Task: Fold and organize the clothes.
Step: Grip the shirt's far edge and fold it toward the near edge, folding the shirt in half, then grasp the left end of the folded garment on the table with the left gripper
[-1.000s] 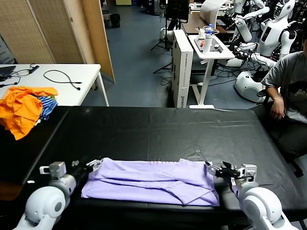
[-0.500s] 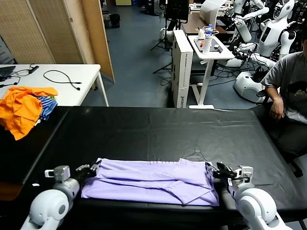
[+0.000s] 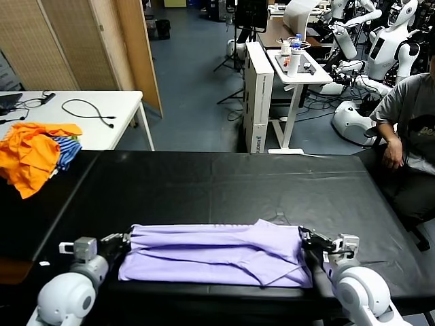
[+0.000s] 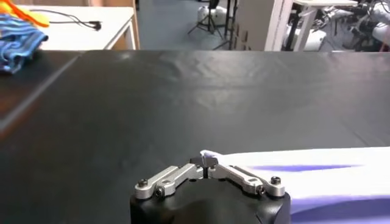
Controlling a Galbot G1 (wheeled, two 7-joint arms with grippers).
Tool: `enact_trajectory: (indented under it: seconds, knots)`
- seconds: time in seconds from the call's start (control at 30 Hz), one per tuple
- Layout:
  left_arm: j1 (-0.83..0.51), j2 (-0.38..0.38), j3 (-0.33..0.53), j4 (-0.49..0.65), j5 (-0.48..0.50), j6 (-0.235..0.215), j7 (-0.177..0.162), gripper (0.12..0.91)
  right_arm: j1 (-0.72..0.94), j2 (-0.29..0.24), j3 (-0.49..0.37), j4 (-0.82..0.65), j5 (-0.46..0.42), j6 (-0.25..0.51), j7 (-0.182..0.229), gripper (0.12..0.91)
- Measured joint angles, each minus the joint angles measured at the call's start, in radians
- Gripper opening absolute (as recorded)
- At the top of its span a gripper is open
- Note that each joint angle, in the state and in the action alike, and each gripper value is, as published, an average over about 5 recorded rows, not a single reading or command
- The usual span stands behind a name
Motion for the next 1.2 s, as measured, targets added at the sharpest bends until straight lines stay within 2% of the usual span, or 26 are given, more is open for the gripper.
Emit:
enact_trajectory:
  seconds: [0.1,0.2,0.3,0.37,0.47,0.57,0.77,1.2]
  knots:
    - [0.006,-0.006,-0.005,-0.016,-0.002,0.000,0.000,0.227,-0.012,-0.011,0.014,0.015,0.001,-0.002,-0.007,0.425]
    - [0.019,-0.007,-0.013,-0.036,-0.005,0.004,-0.001,0.395,-0.031,-0.022,0.032,0.035,-0.007,0.003,-0.015,0.614]
    - [0.038,-0.006,-0.028,-0.058,-0.011,0.005,-0.004,0.584,-0.060,-0.028,0.058,0.062,-0.041,0.020,-0.041,0.779]
    - [0.056,-0.007,-0.043,-0.077,-0.014,-0.001,-0.007,0.717,-0.085,-0.028,0.075,0.082,-0.064,0.033,-0.064,0.853]
    - [0.089,-0.014,-0.073,-0.107,-0.024,-0.016,-0.004,0.857,-0.127,-0.024,0.098,0.113,-0.079,0.047,-0.088,0.900]
    - [0.123,-0.025,-0.104,-0.121,-0.056,-0.024,0.007,0.901,-0.167,-0.018,0.114,0.141,-0.087,0.056,-0.099,0.906]
    - [0.156,-0.050,-0.128,-0.105,-0.123,-0.036,0.033,0.907,-0.217,-0.007,0.135,0.178,-0.092,0.064,-0.107,0.907]
    - [0.186,-0.094,-0.101,-0.062,-0.076,-0.047,0.052,0.907,-0.244,0.003,0.145,0.198,-0.092,0.067,-0.107,0.907]
